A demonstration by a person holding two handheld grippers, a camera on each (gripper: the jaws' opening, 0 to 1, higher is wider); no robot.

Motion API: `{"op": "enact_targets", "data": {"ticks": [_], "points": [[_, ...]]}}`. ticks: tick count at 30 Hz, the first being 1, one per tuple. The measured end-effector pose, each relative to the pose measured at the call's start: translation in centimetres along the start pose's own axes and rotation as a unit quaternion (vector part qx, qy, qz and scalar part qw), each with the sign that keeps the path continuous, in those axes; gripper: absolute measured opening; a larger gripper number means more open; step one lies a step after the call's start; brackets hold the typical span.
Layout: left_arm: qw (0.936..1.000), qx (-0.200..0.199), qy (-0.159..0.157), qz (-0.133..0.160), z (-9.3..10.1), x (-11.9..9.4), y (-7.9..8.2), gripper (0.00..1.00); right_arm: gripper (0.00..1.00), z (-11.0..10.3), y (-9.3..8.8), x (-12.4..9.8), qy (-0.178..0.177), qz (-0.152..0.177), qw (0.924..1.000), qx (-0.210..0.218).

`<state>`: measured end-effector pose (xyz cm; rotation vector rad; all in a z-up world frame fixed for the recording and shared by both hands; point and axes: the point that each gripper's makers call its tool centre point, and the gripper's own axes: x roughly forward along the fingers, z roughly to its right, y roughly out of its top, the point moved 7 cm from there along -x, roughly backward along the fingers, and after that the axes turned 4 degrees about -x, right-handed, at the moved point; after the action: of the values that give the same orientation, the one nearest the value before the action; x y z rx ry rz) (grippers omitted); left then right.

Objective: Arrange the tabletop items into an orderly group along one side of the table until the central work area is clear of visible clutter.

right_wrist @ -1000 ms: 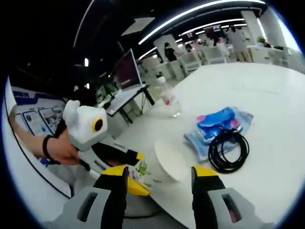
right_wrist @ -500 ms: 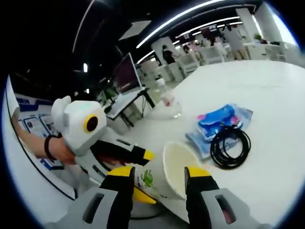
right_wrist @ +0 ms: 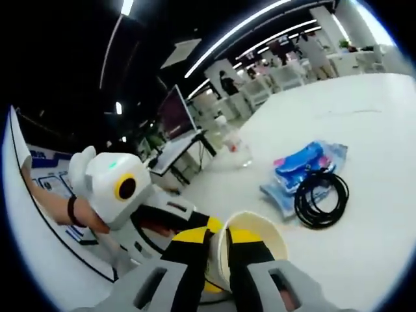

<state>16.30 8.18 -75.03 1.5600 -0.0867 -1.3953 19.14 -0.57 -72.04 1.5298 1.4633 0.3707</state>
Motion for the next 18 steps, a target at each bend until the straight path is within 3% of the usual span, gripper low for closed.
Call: {"op": "enact_targets", "data": {"ticks": [8, 18], "points": [[0.9996, -0.016, 0.022, 0.0, 0.1, -0.1, 0.1, 0.37, 0.01, -0.1, 0.1, 0.4, 0.015, -0.012, 0.9997, -0.017], [0.9951, -0.062, 0.073, 0.027, -1.3, -1.4, -0.3, 0.34, 0.0, 0.4, 0.6, 0.7, 0.022, -0.015, 0.999, -0.036]]}}
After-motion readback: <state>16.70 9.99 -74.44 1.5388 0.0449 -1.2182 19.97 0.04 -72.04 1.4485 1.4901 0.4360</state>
